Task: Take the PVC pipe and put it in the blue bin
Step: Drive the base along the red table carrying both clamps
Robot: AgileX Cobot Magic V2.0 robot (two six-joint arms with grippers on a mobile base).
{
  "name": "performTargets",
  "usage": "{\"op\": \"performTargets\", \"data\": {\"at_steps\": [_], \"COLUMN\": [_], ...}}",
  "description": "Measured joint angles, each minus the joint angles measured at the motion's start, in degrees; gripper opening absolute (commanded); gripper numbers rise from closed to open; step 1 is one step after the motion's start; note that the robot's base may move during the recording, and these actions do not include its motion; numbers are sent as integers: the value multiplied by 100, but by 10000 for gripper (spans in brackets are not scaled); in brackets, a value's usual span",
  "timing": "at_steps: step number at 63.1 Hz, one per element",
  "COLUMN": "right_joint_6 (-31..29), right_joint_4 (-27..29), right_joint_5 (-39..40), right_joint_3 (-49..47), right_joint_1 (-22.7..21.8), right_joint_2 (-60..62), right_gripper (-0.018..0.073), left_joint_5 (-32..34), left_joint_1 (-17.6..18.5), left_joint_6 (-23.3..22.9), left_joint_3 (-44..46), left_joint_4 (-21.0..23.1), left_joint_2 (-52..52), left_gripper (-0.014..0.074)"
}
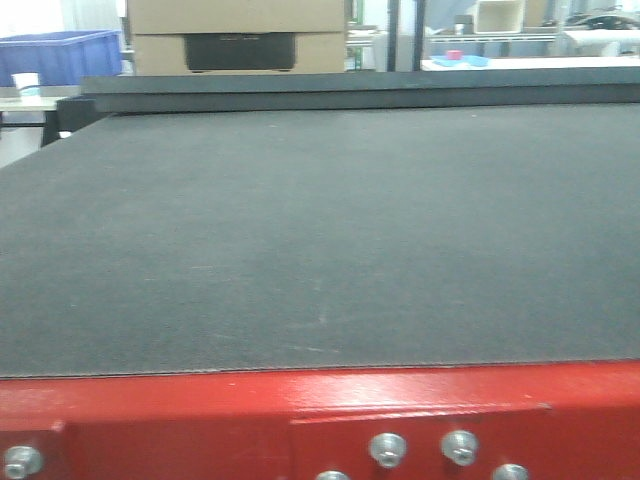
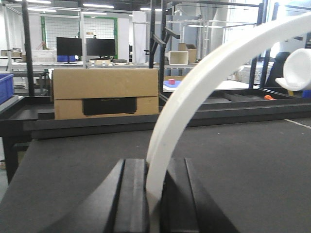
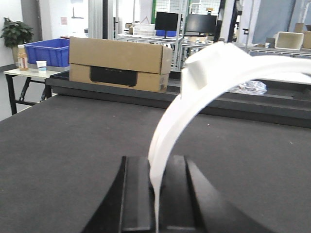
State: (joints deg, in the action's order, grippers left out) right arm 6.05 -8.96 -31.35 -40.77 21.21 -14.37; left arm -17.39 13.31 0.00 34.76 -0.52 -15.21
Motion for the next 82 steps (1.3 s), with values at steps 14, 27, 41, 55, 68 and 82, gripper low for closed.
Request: {"op": "performTargets", "data": {"at_steps": [14, 27, 41, 55, 68, 82], "right_joint_6": [0, 0, 0, 0, 0, 0], "right_joint_4": [0, 0, 0, 0, 0, 0], "right_joint_5": [0, 0, 0, 0, 0, 0], "right_joint_3": [0, 0, 0, 0, 0, 0], "right_joint_1": [0, 0, 0, 0, 0, 0], "right_joint_2": [0, 0, 0, 0, 0, 0], "right_gripper": [-154, -154, -154, -154, -154, -154], "left_joint_5": [0, 0, 0, 0, 11, 11], "left_joint_1": [0, 0, 0, 0, 0, 0], "left_joint_6": [0, 0, 0, 0, 0, 0], "left_joint_3": [0, 0, 0, 0, 0, 0], "left_joint_4": [0, 0, 0, 0, 0, 0], "left_joint_2": [0, 0, 0, 0, 0, 0], "left_gripper": [-111, -111, -111, -111, -111, -111]}}
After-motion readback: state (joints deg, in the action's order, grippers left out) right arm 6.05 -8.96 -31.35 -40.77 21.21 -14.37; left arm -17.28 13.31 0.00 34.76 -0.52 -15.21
